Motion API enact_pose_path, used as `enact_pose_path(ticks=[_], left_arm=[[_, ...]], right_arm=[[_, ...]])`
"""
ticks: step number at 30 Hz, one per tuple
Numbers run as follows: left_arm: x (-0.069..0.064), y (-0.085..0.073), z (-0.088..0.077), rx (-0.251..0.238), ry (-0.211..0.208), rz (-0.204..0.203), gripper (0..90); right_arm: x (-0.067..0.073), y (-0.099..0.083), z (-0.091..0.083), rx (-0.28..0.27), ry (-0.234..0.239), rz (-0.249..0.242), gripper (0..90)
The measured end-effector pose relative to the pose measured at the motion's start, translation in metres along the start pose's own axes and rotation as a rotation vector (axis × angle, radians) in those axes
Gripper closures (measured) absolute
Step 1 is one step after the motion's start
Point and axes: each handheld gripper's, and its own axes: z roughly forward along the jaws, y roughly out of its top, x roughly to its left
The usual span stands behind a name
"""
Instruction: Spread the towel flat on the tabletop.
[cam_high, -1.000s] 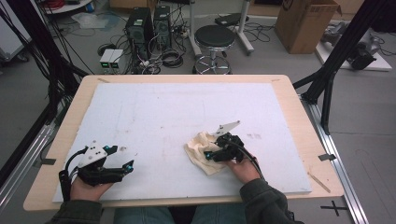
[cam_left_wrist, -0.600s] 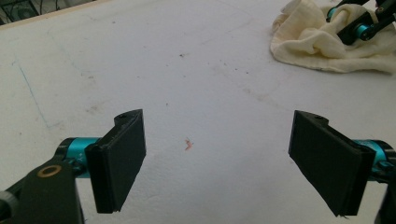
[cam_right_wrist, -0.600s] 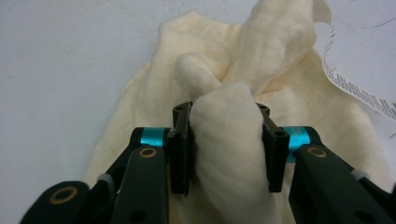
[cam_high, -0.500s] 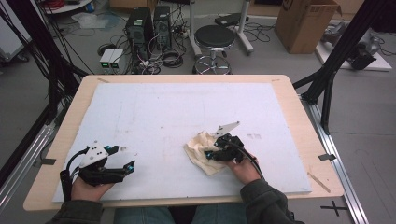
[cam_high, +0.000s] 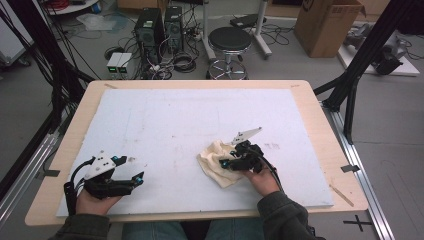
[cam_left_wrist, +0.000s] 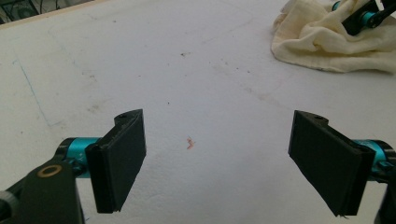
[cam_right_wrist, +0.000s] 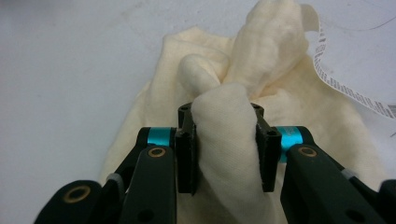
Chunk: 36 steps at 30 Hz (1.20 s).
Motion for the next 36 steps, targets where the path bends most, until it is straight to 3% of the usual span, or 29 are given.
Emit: enact_pose_path(ticks=[3,21,36], left_arm=[[0.000,0.000,0.000,-0.004,-0.001,-0.003,19.4],[0.000,0.000,-0.003,-0.006,0.008,-0.001,19.4],[0.000,0.000,-0.002,-0.010,0.005,0.001,19.4]], right_arm=[[0.000,0.003,-0.004,-0.022,0.012,0.017,68.7],[0.012,0.039,-0.023,-0.096,0.031,-0.019,68.7],[0.023,0.074,-0.014,-0.134,0.058,-0.043,68.7]])
